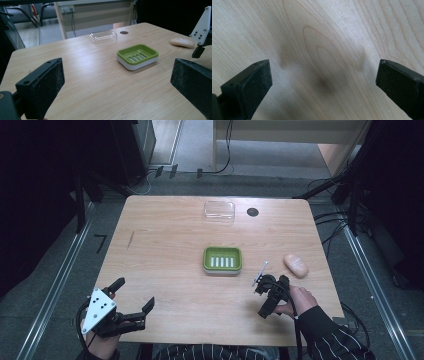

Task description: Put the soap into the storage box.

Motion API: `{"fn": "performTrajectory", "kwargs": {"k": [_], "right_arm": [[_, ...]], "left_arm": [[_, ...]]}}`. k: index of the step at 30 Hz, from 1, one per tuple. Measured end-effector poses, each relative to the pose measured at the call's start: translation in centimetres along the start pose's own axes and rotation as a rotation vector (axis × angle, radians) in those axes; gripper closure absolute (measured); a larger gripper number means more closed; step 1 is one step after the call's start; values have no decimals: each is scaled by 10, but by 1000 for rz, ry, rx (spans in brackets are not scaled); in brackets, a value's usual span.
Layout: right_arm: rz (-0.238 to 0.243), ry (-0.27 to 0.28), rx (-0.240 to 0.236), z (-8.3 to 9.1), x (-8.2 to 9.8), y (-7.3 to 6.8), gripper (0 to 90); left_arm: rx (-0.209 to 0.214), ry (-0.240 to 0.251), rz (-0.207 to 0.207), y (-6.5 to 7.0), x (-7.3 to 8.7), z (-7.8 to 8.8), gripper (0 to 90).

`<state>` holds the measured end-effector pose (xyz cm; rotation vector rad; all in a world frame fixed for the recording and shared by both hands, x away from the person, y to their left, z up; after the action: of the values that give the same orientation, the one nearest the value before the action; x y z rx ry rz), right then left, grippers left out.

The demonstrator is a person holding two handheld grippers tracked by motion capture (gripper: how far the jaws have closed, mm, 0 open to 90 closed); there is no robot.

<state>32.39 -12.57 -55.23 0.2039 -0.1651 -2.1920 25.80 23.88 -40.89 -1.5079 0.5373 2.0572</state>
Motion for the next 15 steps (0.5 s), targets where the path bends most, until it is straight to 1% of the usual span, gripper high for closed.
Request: {"fn": "performTrajectory", "kwargs": {"k": [6, 9, 11, 15], "right_arm": [[-1, 0, 10, 1, 1, 0, 9], [6, 1, 16, 2, 0, 2, 10], [2, 8, 15, 2, -1, 1, 9], [0, 10, 19, 2, -2, 2, 9]], "left_arm": [[2, -3, 0, 0, 0, -1, 0], [0, -4, 4, -1, 1, 0, 0], [-3, -1, 9, -2, 1, 0, 0], [-4, -5, 7, -1, 0, -2, 0]]}}
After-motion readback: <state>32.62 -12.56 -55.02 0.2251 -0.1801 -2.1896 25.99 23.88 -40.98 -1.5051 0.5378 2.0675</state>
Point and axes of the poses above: each handheld gripper's, and its own axes: z roughly backward along the jaws, x roughly out of its underside, y roughly to its right, the point moved 9 cm from there along -z, roughly forward along the jaws, and after that the axes turned 11 degrees about x, right-handed, at the moved point
